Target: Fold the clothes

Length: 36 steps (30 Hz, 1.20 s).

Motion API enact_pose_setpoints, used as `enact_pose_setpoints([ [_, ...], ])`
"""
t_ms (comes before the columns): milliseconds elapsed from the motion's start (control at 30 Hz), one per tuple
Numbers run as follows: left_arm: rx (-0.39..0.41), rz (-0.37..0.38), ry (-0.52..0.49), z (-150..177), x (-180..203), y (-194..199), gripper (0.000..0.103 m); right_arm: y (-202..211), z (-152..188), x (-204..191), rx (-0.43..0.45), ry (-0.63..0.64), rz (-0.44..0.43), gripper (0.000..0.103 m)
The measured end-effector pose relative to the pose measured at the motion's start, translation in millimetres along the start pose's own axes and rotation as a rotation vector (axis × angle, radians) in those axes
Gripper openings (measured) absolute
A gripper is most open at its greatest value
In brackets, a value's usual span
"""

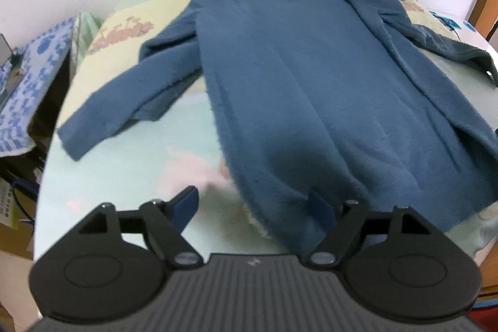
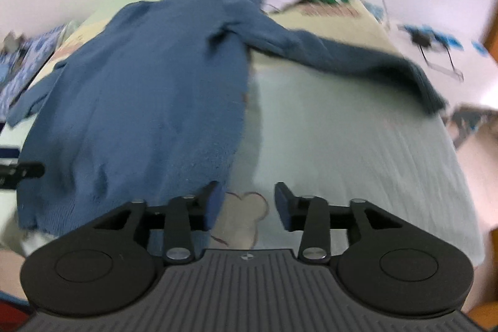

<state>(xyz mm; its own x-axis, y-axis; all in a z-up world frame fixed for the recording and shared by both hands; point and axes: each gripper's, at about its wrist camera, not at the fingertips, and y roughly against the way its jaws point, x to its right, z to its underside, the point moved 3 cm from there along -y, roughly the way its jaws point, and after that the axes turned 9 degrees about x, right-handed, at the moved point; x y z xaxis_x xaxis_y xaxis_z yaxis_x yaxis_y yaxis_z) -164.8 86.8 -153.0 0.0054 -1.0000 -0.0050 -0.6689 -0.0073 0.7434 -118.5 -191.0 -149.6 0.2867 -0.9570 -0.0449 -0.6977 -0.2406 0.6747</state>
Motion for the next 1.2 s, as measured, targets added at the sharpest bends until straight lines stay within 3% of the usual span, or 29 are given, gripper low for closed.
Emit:
enact_pose_setpoints([
  [167, -0.024, 0.024, 0.024, -0.8, 9.9, -8.6, 0.078, 9.8, -0.4, -14.4, 0.062, -0.004, -0.080, 0.045],
  [267, -0.030, 0.016, 0.030, 0.9, 13.7, -11.1, 0.079, 17.8, -1.6, -30.2, 0.100, 0.074, -0.089, 0.045],
  [367, -0.034, 0.013, 0.061, 2.7, 13.0, -12.6, 0.081, 24.4, 0.8, -47.8, 0.140, 0.173, -0.108, 0.056],
  [467, -0.033, -0.001, 0.082, 4.5, 12.1, -14.1, 0.087, 12.7, 10.0, -61.2, 0.098, 0.282, -0.079, 0.053],
  [567, -0.032, -0.015, 0.076, 6.3, 13.7, -14.3, 0.090, -0.4, 16.4, -51.2, 0.032, 0.282, -0.024, 0.039],
  [667, -0.024, -0.022, 0.065, 7.0, 15.6, -13.3, 0.090, -3.7, 16.2, -18.6, -0.031, 0.145, 0.003, 0.017],
  [700, -0.022, -0.024, 0.059, 7.0, 16.2, -12.6, 0.089, -2.2, 15.4, -7.0, -0.030, 0.099, 0.020, 0.014],
  [800, -0.017, -0.008, 0.038, 5.4, 18.5, -11.6, 0.079, 3.4, 15.6, 27.1, -0.025, -0.029, 0.077, 0.007],
  [900, -0.016, -0.003, 0.021, 3.1, 22.8, -11.1, 0.072, -6.0, 20.9, 38.4, -0.093, -0.098, 0.042, 0.009],
  [967, -0.017, -0.001, 0.012, 1.5, 25.1, -11.2, 0.069, -7.1, 19.9, 31.1, -0.063, -0.069, 0.034, 0.021],
  [1033, -0.023, 0.006, 0.025, 1.0, 24.2, -12.3, 0.068, -8.6, 17.1, 22.1, -0.014, -0.010, 0.048, 0.050],
  [1100, -0.026, 0.019, 0.045, 0.7, 22.2, -13.3, 0.068, -10.7, 15.8, 15.4, 0.021, 0.037, 0.055, 0.055],
  [1133, -0.026, 0.029, 0.059, 0.6, 20.7, -13.8, 0.063, -13.5, 17.0, 13.1, 0.023, 0.049, 0.044, 0.047],
  [1167, -0.022, 0.036, 0.068, 0.1, 20.5, -13.2, 0.048, -17.3, 18.5, 11.9, 0.016, 0.052, 0.031, 0.040],
  [1200, -0.012, 0.042, 0.073, -0.9, 21.2, -12.0, 0.035, -18.4, 17.5, 13.8, 0.031, 0.035, 0.015, 0.022],
])
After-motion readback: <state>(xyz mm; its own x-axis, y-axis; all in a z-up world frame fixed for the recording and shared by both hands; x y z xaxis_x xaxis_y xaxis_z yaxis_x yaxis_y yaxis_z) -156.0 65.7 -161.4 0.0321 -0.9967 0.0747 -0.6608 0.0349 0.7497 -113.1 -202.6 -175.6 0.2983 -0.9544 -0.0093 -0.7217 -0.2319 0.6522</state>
